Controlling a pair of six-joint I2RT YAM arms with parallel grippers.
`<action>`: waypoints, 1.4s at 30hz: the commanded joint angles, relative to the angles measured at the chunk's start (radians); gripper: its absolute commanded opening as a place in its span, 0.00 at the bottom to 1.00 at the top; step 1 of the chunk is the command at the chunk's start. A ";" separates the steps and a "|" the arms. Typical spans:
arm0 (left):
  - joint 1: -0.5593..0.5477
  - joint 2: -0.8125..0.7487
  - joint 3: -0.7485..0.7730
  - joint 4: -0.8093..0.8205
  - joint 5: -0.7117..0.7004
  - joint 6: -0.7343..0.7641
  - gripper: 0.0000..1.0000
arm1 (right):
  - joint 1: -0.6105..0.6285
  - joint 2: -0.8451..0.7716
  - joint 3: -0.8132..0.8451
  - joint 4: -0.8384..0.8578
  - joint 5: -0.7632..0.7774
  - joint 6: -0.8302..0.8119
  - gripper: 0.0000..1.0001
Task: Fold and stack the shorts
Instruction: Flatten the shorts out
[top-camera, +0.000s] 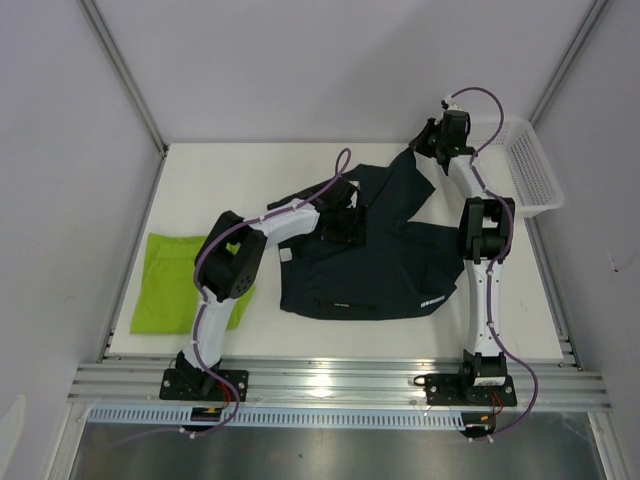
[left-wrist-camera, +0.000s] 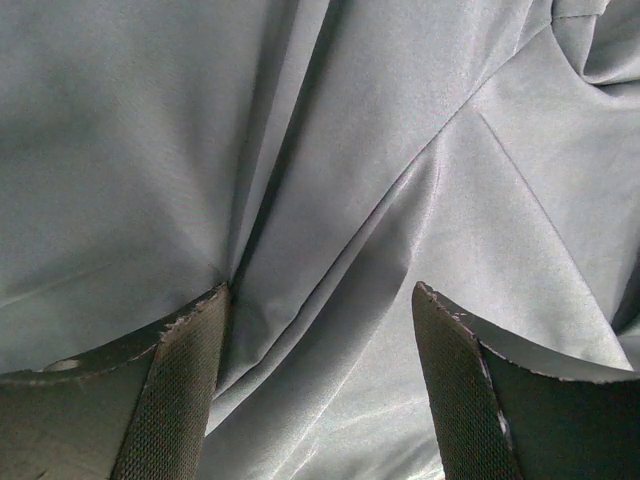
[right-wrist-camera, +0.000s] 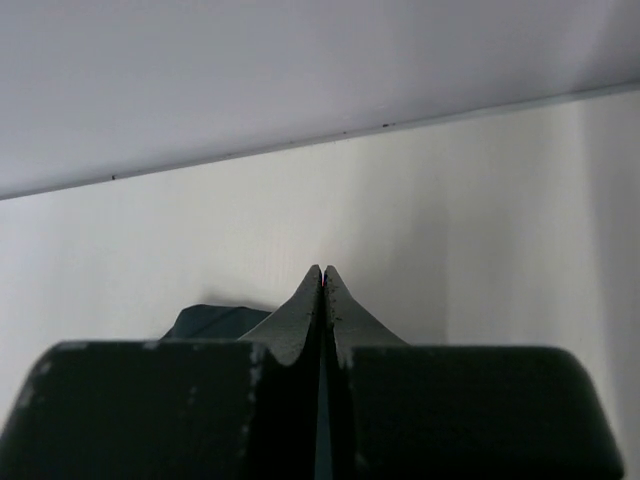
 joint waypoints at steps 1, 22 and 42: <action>-0.005 -0.025 -0.040 -0.060 0.037 0.012 0.76 | -0.049 -0.003 0.027 0.078 0.006 0.021 0.00; 0.263 0.091 0.557 -0.246 0.037 0.063 0.86 | -0.045 -0.223 -0.163 -0.102 0.089 -0.161 0.52; 0.441 -0.169 -0.010 -0.080 -0.003 0.044 0.88 | 0.104 -0.987 -0.953 -0.218 0.358 -0.073 0.52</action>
